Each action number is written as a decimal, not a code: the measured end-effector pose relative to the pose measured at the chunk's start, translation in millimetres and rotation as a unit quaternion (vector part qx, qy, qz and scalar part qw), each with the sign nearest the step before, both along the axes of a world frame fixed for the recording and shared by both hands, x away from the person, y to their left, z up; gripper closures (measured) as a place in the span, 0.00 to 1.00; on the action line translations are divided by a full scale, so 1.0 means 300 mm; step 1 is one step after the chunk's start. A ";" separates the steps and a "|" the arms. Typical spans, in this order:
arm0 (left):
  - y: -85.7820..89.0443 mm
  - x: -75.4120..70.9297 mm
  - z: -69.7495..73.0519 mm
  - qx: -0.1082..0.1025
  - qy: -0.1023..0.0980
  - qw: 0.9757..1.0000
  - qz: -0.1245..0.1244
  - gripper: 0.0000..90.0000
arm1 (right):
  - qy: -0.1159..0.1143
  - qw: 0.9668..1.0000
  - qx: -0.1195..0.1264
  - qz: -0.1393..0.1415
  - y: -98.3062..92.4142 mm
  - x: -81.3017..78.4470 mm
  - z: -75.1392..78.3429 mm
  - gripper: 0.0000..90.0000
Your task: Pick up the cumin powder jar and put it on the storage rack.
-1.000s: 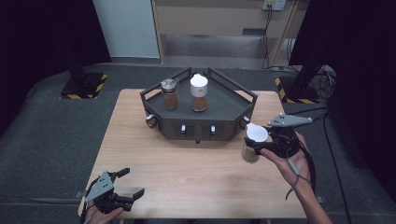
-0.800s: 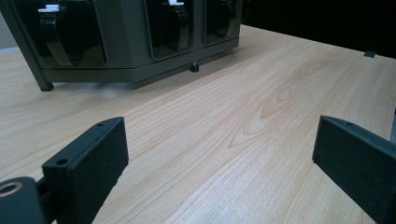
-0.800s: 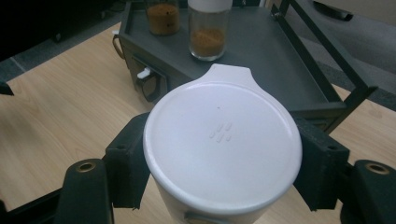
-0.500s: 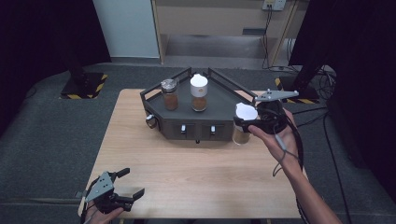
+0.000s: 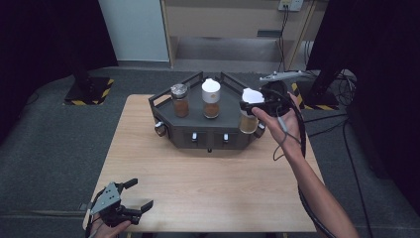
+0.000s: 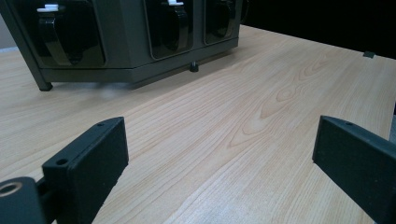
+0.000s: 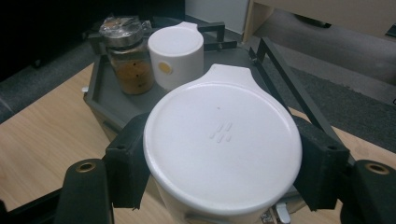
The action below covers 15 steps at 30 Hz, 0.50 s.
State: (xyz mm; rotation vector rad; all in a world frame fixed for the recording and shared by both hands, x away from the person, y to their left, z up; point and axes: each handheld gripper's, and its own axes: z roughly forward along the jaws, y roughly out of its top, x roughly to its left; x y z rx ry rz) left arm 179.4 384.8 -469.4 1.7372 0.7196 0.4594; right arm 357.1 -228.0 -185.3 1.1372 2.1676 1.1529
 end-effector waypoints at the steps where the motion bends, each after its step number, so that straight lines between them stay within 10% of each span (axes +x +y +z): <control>1: 0.000 0.000 0.000 0.000 0.000 1.000 0.000 0.02 | 0.001 1.000 -0.001 -0.002 0.007 0.011 0.002 0.34; 15: 0.001 0.001 -0.001 -0.001 0.000 1.000 -0.001 0.03 | 0.001 1.000 -0.006 -0.031 0.094 0.133 -0.007 0.34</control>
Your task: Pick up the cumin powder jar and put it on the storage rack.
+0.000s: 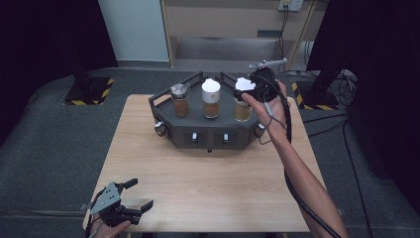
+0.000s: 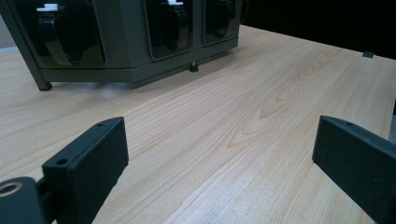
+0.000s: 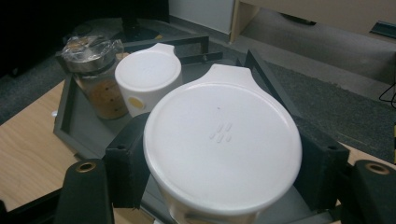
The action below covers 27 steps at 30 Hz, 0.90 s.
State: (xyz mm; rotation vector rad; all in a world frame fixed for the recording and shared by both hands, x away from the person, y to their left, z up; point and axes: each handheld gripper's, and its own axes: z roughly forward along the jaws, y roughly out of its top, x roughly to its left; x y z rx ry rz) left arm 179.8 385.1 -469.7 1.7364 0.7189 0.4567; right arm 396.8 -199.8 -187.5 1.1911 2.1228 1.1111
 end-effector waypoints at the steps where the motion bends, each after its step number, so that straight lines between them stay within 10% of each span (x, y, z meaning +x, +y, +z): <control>1: -0.001 0.000 0.001 0.001 0.000 1.000 0.000 0.03 | 0.001 1.000 -0.001 -0.002 0.006 0.008 -0.003 0.34; 27: -0.001 0.001 -0.001 0.001 0.000 1.000 -0.001 0.03 | 0.001 0.999 -0.010 -0.035 0.028 0.163 -0.131 0.34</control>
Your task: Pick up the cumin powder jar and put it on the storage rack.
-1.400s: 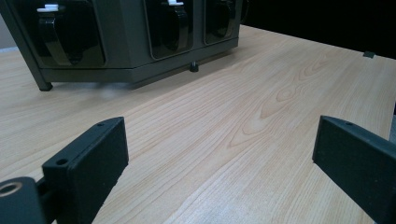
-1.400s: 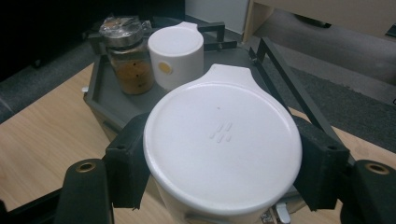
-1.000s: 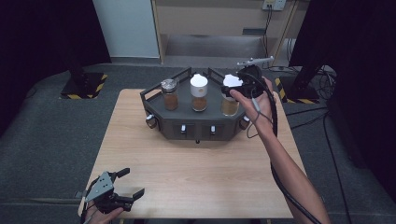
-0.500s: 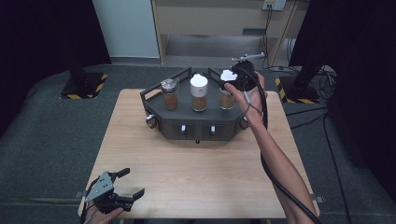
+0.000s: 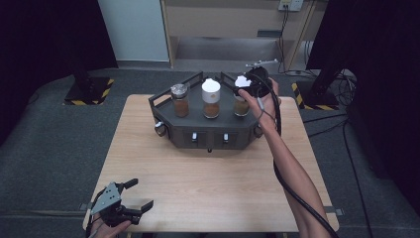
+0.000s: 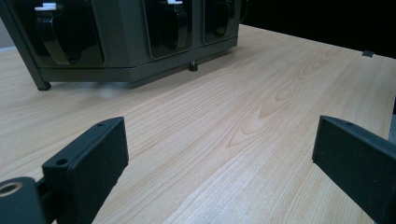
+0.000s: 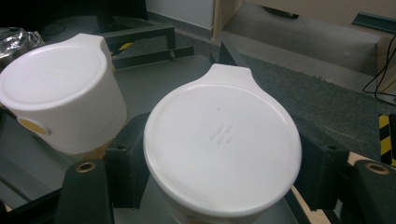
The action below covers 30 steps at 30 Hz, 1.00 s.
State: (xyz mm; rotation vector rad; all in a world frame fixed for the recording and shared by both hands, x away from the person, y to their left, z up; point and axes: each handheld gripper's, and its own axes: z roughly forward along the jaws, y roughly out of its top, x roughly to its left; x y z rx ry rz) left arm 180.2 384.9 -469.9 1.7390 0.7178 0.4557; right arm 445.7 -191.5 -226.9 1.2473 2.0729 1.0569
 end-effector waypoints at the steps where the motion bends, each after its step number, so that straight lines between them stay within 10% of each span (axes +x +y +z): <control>1: 0.000 0.000 0.000 0.000 0.000 1.000 0.000 0.03 | 0.001 1.000 0.000 0.000 0.002 0.003 -0.003 0.34; 30: -0.002 0.000 0.001 0.002 -0.001 1.000 -0.001 0.03 | 0.007 1.000 0.016 0.000 -0.023 0.018 -0.045 0.34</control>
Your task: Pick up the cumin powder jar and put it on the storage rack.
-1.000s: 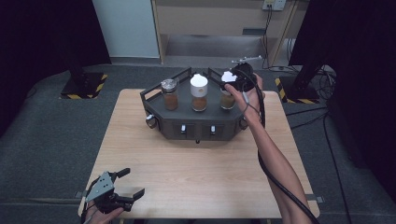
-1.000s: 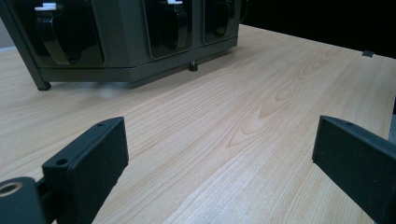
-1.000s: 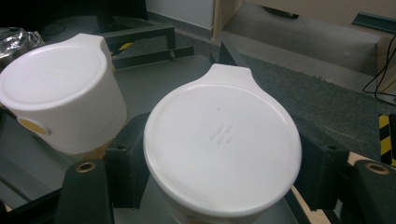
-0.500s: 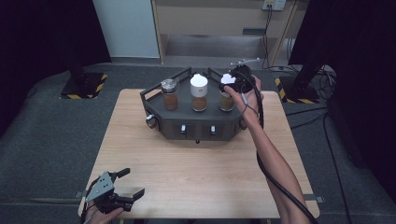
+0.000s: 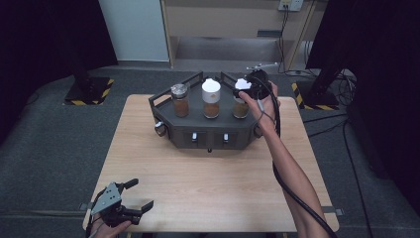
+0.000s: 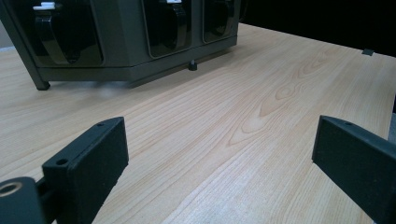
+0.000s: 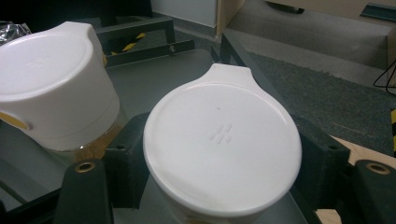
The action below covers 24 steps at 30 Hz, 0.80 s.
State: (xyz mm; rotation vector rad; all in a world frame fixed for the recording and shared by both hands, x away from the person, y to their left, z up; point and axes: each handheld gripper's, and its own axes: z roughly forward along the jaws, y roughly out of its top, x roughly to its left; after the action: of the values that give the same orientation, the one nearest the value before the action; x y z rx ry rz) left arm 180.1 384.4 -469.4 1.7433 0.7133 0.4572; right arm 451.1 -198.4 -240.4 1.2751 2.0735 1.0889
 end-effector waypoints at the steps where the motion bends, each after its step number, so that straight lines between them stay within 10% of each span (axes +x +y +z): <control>1: 0.000 0.001 0.000 0.000 0.000 1.000 0.000 0.03 | -0.001 1.000 -0.001 0.001 0.000 -0.001 -0.001 0.34; 12: 0.000 0.001 0.000 0.000 0.000 1.000 -0.001 0.03 | -0.012 1.000 0.009 -0.001 -0.009 -0.014 -0.001 0.19; 24: -0.001 0.002 0.000 0.000 0.000 1.000 -0.001 0.03 | -0.083 0.996 0.008 0.024 -0.037 -0.124 0.075 0.07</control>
State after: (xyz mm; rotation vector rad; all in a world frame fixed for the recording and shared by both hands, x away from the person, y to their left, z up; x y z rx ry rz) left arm 180.6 384.2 -469.4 1.7443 0.7116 0.4555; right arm 414.0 -209.5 -217.9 1.1060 1.9840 1.1924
